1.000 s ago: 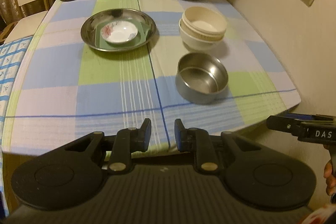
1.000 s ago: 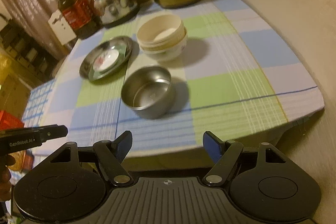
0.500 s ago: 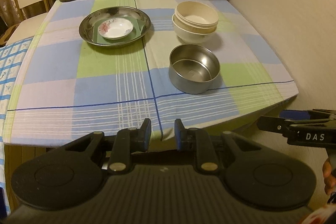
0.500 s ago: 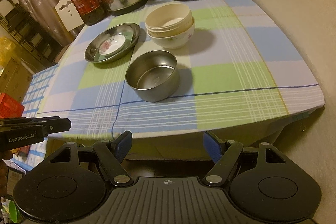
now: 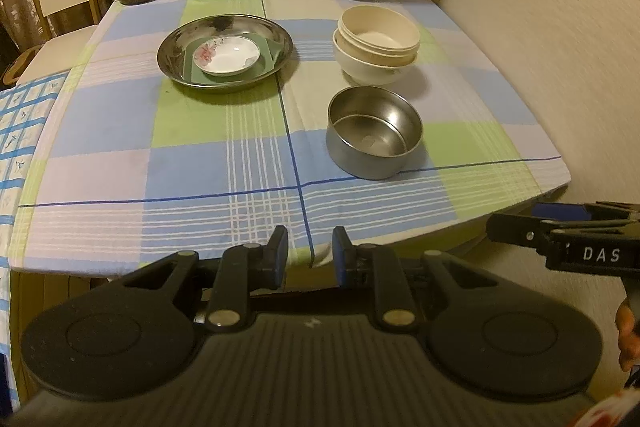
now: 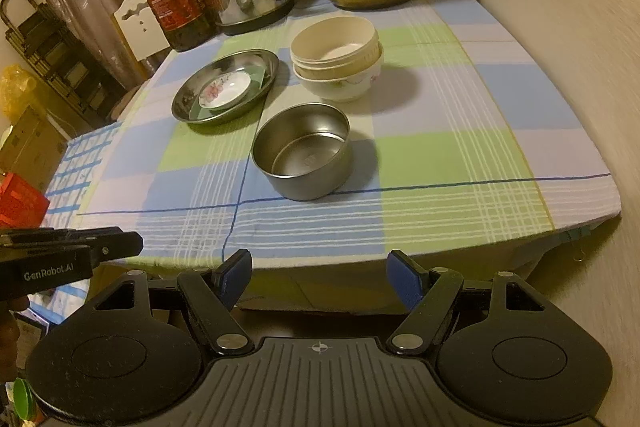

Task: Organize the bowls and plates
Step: 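Reach the left gripper to the rim of the small steel bowl, then close the left gripper on the steel bowl rim and lift it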

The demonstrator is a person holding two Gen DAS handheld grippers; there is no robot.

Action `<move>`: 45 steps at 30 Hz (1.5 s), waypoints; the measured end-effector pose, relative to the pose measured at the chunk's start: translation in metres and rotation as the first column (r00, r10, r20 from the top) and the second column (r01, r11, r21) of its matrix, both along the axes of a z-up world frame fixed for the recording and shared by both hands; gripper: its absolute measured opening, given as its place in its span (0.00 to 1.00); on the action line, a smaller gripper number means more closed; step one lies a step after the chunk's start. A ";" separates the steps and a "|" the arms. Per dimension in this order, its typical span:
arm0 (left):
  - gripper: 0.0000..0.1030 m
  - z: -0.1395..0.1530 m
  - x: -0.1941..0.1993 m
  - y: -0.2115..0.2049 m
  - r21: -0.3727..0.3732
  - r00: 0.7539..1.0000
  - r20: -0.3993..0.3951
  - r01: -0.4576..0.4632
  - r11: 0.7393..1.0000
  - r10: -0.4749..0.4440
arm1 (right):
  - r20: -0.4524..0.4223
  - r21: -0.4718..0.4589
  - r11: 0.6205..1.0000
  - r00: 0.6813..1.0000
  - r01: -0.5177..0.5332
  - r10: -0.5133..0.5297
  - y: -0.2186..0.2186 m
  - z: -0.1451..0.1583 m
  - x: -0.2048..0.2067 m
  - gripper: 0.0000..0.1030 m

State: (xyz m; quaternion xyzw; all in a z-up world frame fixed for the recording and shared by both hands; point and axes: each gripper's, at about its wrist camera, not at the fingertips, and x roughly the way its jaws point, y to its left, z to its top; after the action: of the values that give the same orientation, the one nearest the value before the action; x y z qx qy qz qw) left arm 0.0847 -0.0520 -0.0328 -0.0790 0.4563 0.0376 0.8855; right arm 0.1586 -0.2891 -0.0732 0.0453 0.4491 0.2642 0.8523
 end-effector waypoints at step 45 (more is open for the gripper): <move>0.20 -0.078 0.187 0.019 -0.093 0.972 -0.063 0.220 0.971 -0.226 | -0.058 -0.017 0.987 0.985 0.161 -0.162 0.052 -0.064 0.126 0.39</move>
State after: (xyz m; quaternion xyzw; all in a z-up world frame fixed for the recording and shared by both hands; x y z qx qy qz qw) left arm 0.2720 -0.0326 -0.1109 -0.0634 0.4954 -0.0788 0.8628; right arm 0.2847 -0.2367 -0.1372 0.0842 0.4706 0.1902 0.8575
